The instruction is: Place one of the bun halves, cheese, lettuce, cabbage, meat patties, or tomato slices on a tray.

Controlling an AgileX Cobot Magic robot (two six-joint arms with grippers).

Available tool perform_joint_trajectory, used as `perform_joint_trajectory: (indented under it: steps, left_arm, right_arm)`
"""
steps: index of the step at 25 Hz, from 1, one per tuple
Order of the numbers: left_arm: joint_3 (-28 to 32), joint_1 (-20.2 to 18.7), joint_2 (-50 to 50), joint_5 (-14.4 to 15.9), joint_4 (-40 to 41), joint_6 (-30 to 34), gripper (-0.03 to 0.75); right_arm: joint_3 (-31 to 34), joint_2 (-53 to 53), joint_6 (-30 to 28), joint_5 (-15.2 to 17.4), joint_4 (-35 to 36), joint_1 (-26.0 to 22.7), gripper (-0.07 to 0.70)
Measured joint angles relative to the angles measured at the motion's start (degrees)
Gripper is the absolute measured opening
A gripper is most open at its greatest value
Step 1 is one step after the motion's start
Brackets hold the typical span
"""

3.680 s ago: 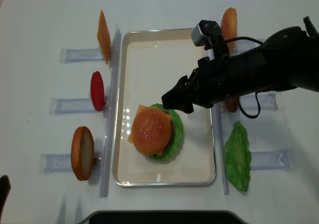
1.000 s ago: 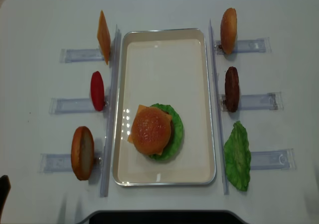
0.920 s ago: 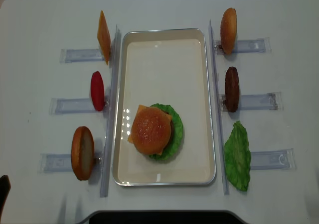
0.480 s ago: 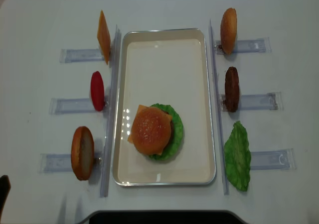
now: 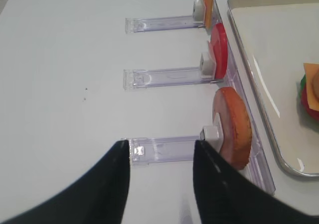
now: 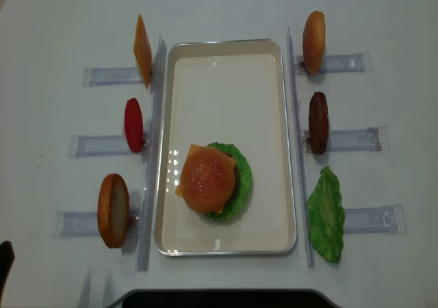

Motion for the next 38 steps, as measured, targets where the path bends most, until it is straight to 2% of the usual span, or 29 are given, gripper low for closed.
perform_joint_trajectory:
  steps: [11, 20, 38]
  left_arm:
    - [0.0, 0.0, 0.0, 0.0, 0.0, 0.0, 0.327]
    - [0.0, 0.0, 0.0, 0.0, 0.0, 0.0, 0.327]
    - [0.0, 0.0, 0.0, 0.0, 0.0, 0.0, 0.327]
  right_arm:
    - [0.1, -0.4, 0.1, -0.1, 0.0, 0.0, 0.347]
    - [0.2, -2.4, 0.1, -0.2, 0.0, 0.0, 0.289]
    - [0.2, -2.4, 0.1, -0.2, 0.0, 0.0, 0.287]
